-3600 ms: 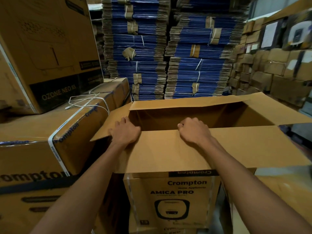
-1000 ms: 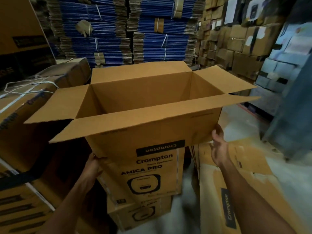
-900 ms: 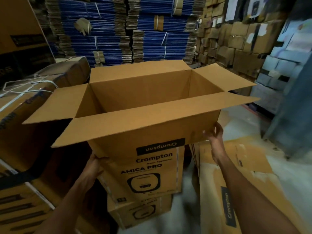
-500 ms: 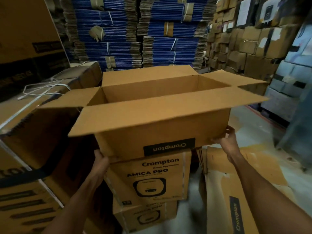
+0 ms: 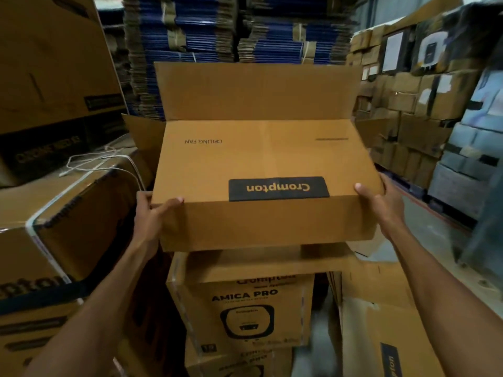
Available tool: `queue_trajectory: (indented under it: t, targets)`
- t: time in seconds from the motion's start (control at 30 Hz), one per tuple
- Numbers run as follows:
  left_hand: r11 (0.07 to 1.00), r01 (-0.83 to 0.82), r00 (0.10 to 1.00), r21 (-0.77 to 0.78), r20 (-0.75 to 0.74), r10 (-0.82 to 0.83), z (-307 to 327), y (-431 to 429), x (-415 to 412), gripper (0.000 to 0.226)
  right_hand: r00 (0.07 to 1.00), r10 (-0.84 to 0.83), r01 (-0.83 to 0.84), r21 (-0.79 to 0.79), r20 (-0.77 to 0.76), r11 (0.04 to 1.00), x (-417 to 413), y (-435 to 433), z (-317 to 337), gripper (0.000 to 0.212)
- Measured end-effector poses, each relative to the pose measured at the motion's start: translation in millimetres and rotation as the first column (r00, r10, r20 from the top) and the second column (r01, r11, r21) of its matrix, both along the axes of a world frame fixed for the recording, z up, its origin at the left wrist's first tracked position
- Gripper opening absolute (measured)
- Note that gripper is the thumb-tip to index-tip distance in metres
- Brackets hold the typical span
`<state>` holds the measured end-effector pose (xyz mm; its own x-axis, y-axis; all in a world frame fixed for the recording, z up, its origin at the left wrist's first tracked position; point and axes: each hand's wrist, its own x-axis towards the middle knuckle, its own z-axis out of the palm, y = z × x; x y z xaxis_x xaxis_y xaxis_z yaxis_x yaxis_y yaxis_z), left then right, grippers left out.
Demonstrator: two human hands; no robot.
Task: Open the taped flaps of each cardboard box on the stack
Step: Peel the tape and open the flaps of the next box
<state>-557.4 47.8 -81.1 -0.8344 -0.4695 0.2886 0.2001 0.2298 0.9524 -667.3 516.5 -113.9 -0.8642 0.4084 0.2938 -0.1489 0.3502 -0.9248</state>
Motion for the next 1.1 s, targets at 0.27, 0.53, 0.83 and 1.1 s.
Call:
queue_trajectory:
  t: [0.27, 0.53, 0.83, 1.1]
  targets:
    - [0.999, -0.033, 0.995, 0.004, 0.095, 0.033, -11, -11, -2, 0.078, 0.995, 0.009, -0.016, 0.063, 0.097, 0.998, -11, -11, 24, 0.071]
    - [0.994, 0.012, 0.983, 0.107, 0.180, -0.031, -61, -5, 19, 0.101, 0.981, 0.141, -0.115, -0.189, 0.131, 0.975, 14, -6, -58, 0.099]
    - [0.992, 0.017, 0.936, 0.122, 0.347, -0.059, -70, -2, 25, 0.110, 0.977, 0.063, -0.031, -0.156, 0.202, 0.987, 17, -19, -61, 0.079]
    - [0.968, -0.030, 0.970, -0.249, 0.227, 0.089, 34, -21, 3, 0.066, 0.971, 0.109, -0.158, 0.231, 0.214, 0.960, -17, -28, 61, 0.057]
